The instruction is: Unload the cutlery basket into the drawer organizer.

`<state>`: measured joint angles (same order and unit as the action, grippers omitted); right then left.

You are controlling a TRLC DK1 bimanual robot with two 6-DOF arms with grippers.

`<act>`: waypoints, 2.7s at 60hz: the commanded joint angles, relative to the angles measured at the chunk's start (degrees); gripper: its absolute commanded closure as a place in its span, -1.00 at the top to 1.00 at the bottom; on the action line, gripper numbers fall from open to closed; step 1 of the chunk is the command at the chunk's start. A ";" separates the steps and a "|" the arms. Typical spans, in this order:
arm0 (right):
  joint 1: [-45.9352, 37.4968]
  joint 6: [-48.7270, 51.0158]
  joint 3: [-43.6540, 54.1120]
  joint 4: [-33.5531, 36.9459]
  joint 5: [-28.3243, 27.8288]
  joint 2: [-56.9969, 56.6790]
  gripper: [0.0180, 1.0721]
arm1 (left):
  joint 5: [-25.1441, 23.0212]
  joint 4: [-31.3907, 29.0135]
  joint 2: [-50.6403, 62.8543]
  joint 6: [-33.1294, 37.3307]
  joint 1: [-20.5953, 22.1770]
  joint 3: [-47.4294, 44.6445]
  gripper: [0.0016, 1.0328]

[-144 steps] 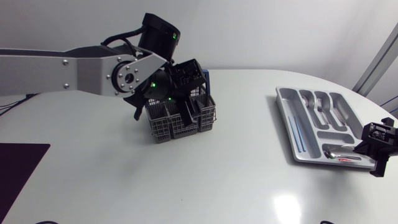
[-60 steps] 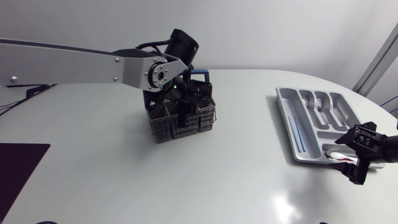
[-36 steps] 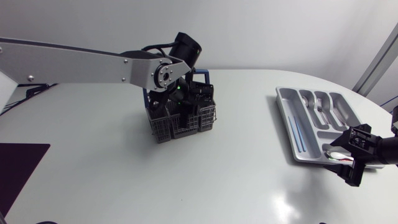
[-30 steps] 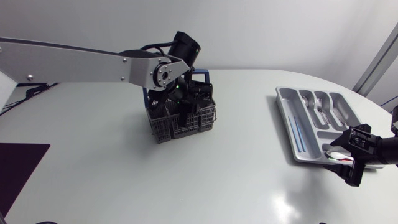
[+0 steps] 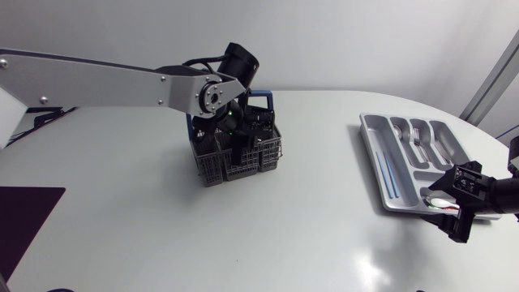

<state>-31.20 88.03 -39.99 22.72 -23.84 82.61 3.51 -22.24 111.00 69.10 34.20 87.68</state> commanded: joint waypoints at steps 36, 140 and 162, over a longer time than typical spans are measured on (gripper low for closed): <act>0.26 -0.58 2.28 -0.48 -0.16 -0.17 0.88 | -0.08 -6.15 5.72 -0.55 -0.36 7.77 -0.93; 16.35 -49.18 -17.76 25.62 -13.25 -6.23 0.87 | -7.81 10.46 -27.15 -34.12 6.85 -14.11 -0.93; 26.81 -69.40 -29.36 35.46 -22.48 7.66 0.87 | 5.98 33.84 -26.63 -26.03 15.38 -29.58 -0.93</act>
<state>-5.85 23.94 -66.52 56.14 -44.69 86.59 8.21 8.62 84.58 40.84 48.86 59.81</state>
